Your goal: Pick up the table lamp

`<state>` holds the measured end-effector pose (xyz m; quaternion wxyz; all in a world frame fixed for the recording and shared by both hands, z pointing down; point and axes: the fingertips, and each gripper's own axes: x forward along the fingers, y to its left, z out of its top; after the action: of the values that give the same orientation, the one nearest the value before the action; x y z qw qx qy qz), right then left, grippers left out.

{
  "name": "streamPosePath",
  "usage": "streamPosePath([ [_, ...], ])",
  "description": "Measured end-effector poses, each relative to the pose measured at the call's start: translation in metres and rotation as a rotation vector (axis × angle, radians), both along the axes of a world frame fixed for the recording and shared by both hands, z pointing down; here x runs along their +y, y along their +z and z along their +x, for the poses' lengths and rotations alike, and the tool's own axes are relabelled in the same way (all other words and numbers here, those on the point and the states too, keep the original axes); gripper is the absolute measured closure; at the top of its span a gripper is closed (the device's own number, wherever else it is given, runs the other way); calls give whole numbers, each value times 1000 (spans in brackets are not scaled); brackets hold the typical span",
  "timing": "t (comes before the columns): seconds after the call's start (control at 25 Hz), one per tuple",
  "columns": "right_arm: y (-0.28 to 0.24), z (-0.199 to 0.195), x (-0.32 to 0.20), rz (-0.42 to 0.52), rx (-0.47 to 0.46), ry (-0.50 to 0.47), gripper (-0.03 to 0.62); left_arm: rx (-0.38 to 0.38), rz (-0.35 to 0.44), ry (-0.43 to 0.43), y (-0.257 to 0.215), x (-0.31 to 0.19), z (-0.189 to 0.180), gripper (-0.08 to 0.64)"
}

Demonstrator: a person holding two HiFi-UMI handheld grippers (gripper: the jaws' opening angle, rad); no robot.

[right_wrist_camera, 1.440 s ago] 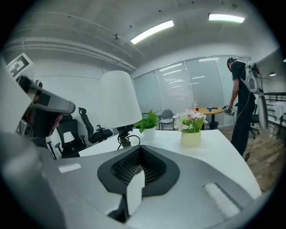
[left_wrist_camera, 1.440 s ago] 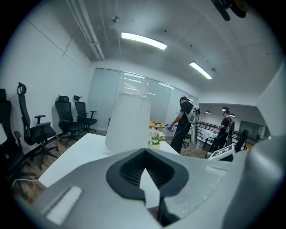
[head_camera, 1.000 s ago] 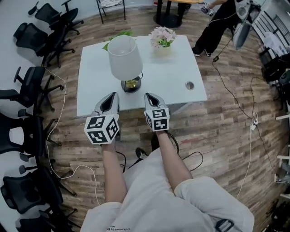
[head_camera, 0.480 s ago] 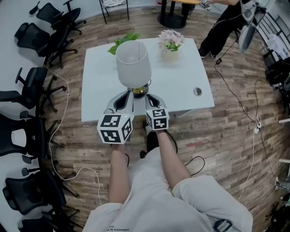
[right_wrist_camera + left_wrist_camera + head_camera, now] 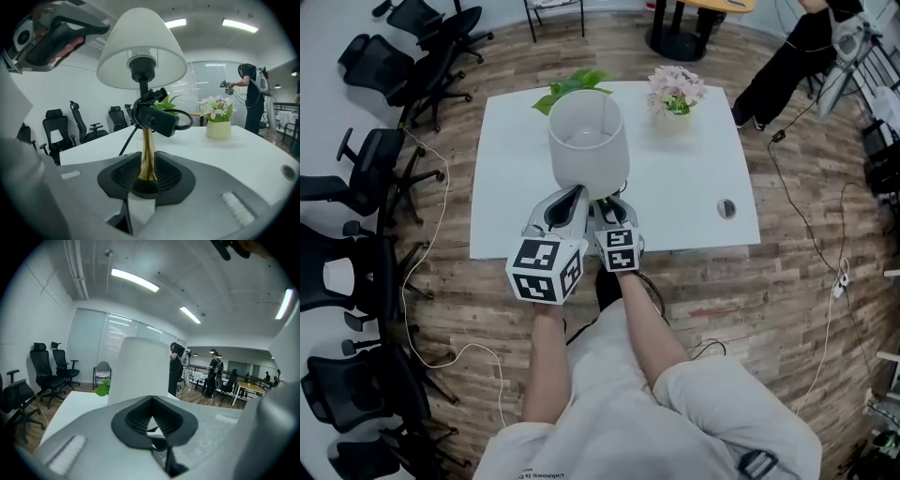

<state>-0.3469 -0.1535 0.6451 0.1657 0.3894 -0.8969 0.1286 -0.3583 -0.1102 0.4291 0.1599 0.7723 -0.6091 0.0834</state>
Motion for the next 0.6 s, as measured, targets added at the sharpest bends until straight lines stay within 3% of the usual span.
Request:
streamPosePath([
  [0.36, 6, -23, -30, 10, 18, -15, 380, 2, 5, 39, -2, -20, -8, 558],
  [0.6, -4, -40, -48, 59, 37, -79, 396, -3, 12, 42, -8, -38, -17, 558],
])
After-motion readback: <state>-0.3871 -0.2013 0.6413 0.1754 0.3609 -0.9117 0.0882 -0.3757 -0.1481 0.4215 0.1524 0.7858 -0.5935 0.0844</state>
